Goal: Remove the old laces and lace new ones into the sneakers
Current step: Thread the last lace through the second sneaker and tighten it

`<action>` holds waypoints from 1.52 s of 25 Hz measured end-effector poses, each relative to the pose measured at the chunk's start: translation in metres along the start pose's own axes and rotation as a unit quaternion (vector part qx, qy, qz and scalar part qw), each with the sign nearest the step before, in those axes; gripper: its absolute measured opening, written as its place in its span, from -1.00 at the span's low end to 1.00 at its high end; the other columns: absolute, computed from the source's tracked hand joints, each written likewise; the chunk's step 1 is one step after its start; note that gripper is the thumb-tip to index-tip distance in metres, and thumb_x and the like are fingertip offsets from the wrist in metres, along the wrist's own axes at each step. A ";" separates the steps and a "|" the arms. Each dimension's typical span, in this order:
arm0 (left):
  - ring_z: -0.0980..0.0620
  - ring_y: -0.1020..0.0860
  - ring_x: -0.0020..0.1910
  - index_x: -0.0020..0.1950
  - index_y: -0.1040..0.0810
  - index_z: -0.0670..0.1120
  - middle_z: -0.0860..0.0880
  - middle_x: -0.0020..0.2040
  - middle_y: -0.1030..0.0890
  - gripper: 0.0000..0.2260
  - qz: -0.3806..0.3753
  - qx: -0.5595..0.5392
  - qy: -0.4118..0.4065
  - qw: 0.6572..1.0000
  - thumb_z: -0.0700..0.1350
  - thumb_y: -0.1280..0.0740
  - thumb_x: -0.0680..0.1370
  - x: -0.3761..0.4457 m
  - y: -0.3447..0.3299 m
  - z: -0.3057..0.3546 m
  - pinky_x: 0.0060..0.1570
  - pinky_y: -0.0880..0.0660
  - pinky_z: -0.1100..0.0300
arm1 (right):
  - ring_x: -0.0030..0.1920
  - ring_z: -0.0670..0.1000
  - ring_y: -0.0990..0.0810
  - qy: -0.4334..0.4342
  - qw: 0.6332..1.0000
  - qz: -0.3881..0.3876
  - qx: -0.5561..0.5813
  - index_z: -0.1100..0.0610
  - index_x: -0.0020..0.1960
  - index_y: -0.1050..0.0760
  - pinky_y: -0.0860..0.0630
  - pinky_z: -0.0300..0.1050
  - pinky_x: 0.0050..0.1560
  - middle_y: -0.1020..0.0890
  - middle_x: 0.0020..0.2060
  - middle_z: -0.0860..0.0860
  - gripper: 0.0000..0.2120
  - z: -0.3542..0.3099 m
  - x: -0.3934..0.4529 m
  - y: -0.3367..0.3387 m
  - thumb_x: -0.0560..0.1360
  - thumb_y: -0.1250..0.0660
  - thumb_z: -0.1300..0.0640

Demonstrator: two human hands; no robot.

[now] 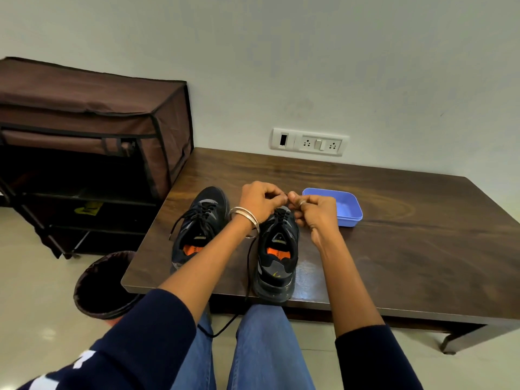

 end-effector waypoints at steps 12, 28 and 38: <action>-0.04 -0.57 -0.13 -0.20 -0.70 -0.13 -0.12 -0.17 -0.64 -0.90 0.038 0.124 0.106 0.986 -0.20 -0.38 0.42 -0.025 -0.048 -0.034 -0.13 -0.40 0.22 | 0.10 0.16 -0.59 0.068 0.925 0.051 -0.370 -0.04 0.19 -0.61 -0.52 -0.01 0.04 -0.66 0.06 0.06 -0.73 0.047 -0.023 -0.006 0.50 -0.35 0.07; -0.12 -0.57 -0.05 -0.13 -0.72 -0.07 -0.09 -0.04 -0.62 -0.85 0.022 0.145 0.129 0.981 -0.12 -0.35 0.48 -0.024 -0.060 -0.041 -0.09 -0.49 0.08 | 0.18 0.07 -0.56 0.060 0.947 -0.011 -0.315 -0.04 0.24 -0.59 -0.46 -0.03 0.19 -0.66 0.10 -0.01 -0.69 0.053 -0.017 0.004 0.50 -0.37 0.04; -0.07 -0.54 0.06 0.08 -0.63 0.04 -0.04 0.06 -0.55 -0.76 -0.050 0.188 0.097 0.976 -0.05 -0.45 0.41 -0.023 -0.063 -0.050 0.04 -0.50 0.05 | -0.19 -0.03 -0.58 -0.011 0.995 0.037 -0.094 0.03 -0.22 -0.67 -0.52 -0.06 -0.13 -0.68 -0.27 -0.03 -0.87 0.063 0.007 0.004 0.49 -0.41 0.16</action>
Point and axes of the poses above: each hand's wrist, its own x-axis towards the middle knuckle, its own y-axis out of the back of the hand, z = x × y, the point moved 4 cm from there along x, towards the middle knuckle
